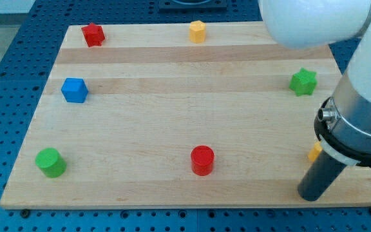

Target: Push the red circle diagonal to the green circle

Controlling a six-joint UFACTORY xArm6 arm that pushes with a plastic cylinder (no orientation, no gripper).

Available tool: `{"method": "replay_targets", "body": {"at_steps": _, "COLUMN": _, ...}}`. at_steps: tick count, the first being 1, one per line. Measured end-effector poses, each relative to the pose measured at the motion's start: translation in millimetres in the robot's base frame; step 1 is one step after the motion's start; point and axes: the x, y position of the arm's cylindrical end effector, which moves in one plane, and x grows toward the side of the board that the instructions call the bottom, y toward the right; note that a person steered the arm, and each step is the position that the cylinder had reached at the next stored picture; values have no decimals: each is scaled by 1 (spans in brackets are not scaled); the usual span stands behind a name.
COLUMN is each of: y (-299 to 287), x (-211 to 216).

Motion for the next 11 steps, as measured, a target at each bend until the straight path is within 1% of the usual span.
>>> {"method": "replay_targets", "body": {"at_steps": 1, "y": -5, "x": 0}}
{"method": "replay_targets", "body": {"at_steps": 2, "y": -24, "x": 0}}
{"method": "replay_targets", "body": {"at_steps": 4, "y": -101, "x": 0}}
{"method": "replay_targets", "body": {"at_steps": 5, "y": -129, "x": -2}}
{"method": "replay_targets", "body": {"at_steps": 7, "y": -165, "x": -37}}
{"method": "replay_targets", "body": {"at_steps": 8, "y": -168, "x": -48}}
{"method": "replay_targets", "body": {"at_steps": 11, "y": -177, "x": -103}}
